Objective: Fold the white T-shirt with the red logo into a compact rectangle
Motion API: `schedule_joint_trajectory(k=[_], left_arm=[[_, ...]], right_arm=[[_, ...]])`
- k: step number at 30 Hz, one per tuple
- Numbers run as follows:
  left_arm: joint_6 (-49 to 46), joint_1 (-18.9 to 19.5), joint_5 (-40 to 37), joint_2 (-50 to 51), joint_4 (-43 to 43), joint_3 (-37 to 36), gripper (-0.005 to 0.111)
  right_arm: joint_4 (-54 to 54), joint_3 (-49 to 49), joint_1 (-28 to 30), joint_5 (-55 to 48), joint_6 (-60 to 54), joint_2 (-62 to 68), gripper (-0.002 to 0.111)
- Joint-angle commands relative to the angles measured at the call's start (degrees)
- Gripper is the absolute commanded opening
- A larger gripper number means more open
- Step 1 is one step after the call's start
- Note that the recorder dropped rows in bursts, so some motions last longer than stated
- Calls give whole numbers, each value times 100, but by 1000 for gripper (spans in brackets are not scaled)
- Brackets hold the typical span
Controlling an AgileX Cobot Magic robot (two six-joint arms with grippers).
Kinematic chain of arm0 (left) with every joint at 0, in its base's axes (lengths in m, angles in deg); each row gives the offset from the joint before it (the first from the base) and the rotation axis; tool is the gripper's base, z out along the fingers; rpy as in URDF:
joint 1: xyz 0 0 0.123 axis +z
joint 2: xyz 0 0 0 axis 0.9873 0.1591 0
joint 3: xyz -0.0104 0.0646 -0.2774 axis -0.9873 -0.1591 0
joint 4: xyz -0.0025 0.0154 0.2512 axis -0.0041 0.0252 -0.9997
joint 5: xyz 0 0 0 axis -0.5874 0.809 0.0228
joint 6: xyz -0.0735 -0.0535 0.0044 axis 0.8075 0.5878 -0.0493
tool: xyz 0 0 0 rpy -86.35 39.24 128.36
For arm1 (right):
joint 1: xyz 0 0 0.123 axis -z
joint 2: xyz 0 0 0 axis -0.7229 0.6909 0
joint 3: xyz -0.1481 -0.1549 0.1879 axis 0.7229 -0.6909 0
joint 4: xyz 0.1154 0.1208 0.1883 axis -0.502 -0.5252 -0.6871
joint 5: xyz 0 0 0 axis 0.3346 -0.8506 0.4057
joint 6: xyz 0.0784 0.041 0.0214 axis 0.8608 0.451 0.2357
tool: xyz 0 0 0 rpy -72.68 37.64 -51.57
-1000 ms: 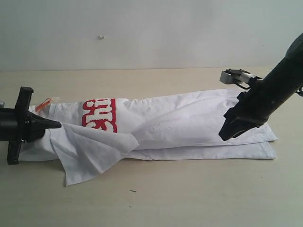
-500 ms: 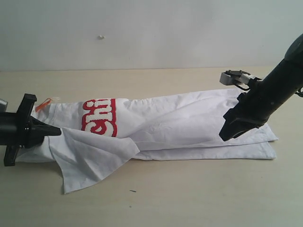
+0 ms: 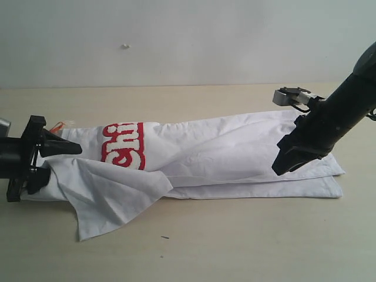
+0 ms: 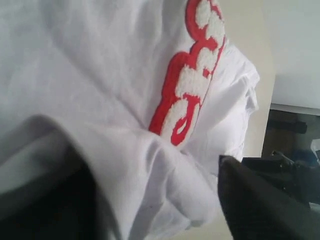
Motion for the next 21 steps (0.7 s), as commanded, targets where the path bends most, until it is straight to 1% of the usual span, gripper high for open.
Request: schedule_joint_trajectory(k=[1,3,6,10,14,16,17,21], left_arm=[[-80,-13,-291,-14,25,24,64],[-80,-13,-449,-14,-74,24,64],[44,-13,-590,-14,-578,24,64],[370,-13,-588,-14,-1461,24,64],[534,-13,-565,-14,-1831,24,62],[625,-13,-577,-14,-1936,24,58],[654,-13,-589,-14,-1991,24,54],[669,-13,-789,-14,-2305,24,33]], right_arm=[[11,23,29,7,3,-11,41],[11,23,29,7,3,-11,41],[11,23,29,-17,3,-11,41],[-27,23,29,-31,3,-11,41],[-182,23,29,-63,3,-11,41],[-226,23,29,-75,3,-11,41],[-226,23,29,-88,-7,-11,41],[-238,23,29,-102,-7,-11,41]])
